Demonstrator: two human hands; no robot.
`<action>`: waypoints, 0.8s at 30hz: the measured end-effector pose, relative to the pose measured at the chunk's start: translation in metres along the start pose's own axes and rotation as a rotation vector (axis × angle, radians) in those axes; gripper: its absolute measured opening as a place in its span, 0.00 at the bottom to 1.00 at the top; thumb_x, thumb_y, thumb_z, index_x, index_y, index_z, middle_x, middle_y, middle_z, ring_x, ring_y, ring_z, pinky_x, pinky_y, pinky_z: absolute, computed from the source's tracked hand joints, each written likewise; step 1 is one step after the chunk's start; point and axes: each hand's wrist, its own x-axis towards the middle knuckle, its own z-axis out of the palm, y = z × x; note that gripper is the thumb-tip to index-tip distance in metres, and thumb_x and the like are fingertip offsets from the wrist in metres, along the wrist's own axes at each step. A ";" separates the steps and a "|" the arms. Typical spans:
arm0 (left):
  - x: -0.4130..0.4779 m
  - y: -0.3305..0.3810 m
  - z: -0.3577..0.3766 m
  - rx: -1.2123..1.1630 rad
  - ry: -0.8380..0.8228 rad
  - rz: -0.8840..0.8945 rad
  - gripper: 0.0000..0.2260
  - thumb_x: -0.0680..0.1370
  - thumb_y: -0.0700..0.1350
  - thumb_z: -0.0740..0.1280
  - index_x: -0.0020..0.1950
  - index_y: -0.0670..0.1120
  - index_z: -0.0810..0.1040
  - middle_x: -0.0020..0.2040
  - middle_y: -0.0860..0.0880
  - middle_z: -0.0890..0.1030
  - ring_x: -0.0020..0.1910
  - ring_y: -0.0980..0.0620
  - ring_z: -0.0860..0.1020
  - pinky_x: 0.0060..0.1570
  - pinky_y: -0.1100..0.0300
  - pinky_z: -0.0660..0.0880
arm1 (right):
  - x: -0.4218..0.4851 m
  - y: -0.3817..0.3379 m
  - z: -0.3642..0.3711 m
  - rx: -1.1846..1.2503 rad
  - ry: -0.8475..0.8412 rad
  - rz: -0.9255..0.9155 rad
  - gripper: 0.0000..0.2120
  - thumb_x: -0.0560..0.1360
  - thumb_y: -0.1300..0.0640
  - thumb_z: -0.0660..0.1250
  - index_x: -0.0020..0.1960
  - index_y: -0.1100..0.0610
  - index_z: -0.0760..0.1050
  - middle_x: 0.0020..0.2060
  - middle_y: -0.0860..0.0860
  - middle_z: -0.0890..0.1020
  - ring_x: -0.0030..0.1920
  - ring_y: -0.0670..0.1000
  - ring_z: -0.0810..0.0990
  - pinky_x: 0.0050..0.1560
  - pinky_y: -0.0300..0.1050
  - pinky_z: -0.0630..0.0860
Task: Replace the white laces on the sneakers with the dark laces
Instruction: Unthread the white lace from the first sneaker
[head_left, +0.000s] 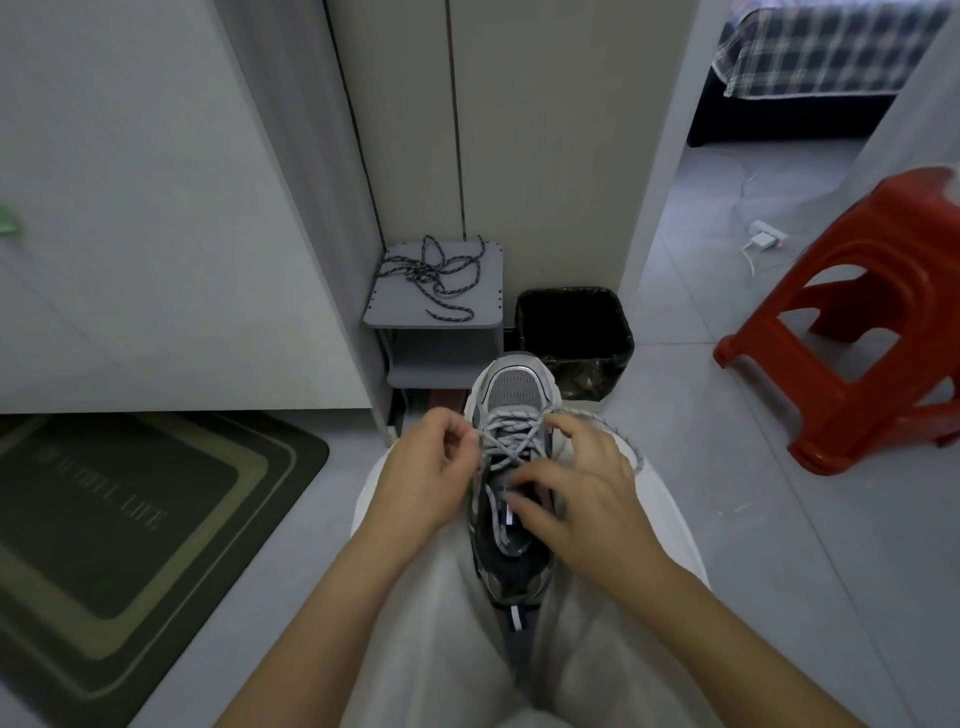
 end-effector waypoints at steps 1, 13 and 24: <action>0.000 -0.004 0.001 0.000 -0.020 -0.006 0.06 0.75 0.54 0.63 0.38 0.56 0.70 0.35 0.55 0.77 0.37 0.56 0.76 0.40 0.55 0.74 | 0.000 -0.002 0.002 -0.037 0.000 -0.010 0.11 0.68 0.41 0.63 0.44 0.44 0.81 0.65 0.53 0.71 0.66 0.55 0.65 0.59 0.50 0.62; -0.031 -0.023 0.019 -0.118 0.021 -0.003 0.07 0.77 0.50 0.66 0.42 0.49 0.77 0.37 0.54 0.80 0.38 0.58 0.78 0.41 0.59 0.75 | -0.006 -0.018 0.038 -0.090 0.036 0.049 0.11 0.59 0.49 0.77 0.35 0.48 0.76 0.69 0.55 0.69 0.67 0.56 0.60 0.61 0.54 0.61; 0.002 -0.009 -0.012 0.000 0.085 -0.025 0.06 0.75 0.48 0.68 0.39 0.51 0.77 0.37 0.55 0.80 0.38 0.55 0.77 0.40 0.57 0.73 | 0.004 -0.004 0.017 0.013 0.143 0.043 0.04 0.63 0.51 0.68 0.32 0.51 0.77 0.66 0.53 0.72 0.67 0.52 0.60 0.63 0.52 0.56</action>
